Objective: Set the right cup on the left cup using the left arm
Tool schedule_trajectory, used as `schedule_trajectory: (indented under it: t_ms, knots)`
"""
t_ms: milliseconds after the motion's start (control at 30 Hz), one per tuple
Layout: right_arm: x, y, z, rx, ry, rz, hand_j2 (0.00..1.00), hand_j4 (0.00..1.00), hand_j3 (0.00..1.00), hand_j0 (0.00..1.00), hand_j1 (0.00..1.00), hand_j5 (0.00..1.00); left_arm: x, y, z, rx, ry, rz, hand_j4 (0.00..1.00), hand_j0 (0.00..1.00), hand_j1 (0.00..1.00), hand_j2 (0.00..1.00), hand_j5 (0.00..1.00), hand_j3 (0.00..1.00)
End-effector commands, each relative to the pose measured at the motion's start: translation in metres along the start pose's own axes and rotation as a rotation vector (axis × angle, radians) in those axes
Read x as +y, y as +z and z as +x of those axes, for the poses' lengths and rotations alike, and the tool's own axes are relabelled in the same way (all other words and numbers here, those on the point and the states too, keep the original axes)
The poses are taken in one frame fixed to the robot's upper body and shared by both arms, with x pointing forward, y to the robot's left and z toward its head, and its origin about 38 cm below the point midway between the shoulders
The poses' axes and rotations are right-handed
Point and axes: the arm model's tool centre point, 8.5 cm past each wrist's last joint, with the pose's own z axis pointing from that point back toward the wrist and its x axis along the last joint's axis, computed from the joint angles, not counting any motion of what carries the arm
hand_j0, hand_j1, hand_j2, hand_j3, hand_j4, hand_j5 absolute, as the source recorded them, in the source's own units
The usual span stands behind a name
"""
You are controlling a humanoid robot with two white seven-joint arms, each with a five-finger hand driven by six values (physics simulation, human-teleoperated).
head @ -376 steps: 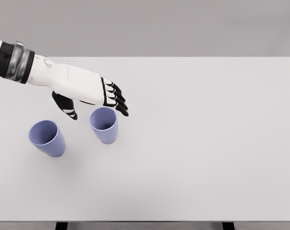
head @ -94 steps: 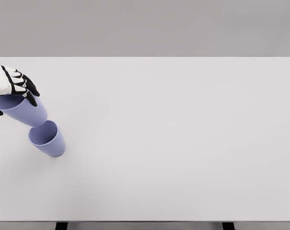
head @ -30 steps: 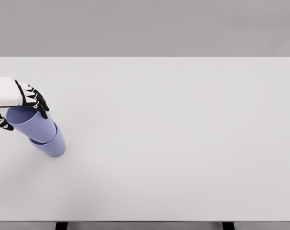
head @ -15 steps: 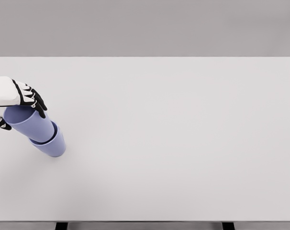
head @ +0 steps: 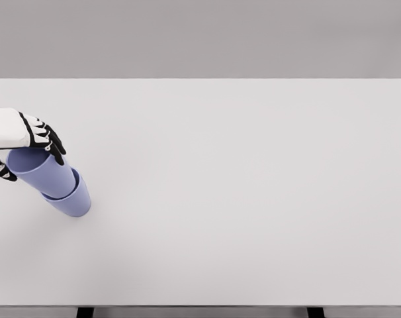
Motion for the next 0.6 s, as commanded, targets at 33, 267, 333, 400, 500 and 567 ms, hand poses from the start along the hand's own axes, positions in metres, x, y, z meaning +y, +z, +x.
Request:
schedule_trajectory:
  t_ms: [33,267,333,400,500,567]
  knots:
    - [0.0001,0.0,0.001,-0.002,0.0,0.0,1.0,1.0,1.0,1.0,1.0,1.0,0.0012,0.0004,-0.0001,0.001,0.003,0.005,0.69,0.69,0.69,0.69,0.69,0.69]
    - [0.0001,0.0,0.001,-0.002,0.0,0.0,1.0,1.0,1.0,1.0,1.0,1.0,0.0011,0.0001,0.0002,0.0,0.001,0.004,0.75,0.75,0.75,0.75,0.75,0.75]
    - [0.0001,0.0,0.001,-0.001,0.0,0.0,1.0,1.0,1.0,1.0,1.0,1.0,0.001,0.0001,0.0002,0.001,0.0,0.003,0.79,0.79,0.79,0.79,0.79,0.79]
    - [0.0001,0.0,0.001,-0.002,0.0,0.0,1.0,1.0,1.0,1.0,1.0,1.0,0.0006,-0.0001,0.0002,0.001,0.002,0.003,0.81,0.81,0.81,0.81,0.81,0.81]
    - [0.0001,0.0,0.001,-0.001,0.0,0.0,1.0,1.0,1.0,1.0,1.0,1.0,0.0007,-0.0005,0.001,-0.002,0.0,0.002,0.81,0.81,0.81,0.81,0.81,0.81]
    - [0.0001,0.0,0.001,-0.002,0.0,0.0,1.0,1.0,1.0,1.0,1.0,1.0,0.0015,-0.0002,0.001,-0.001,-0.003,0.003,0.81,0.81,0.81,0.81,0.81,0.81]
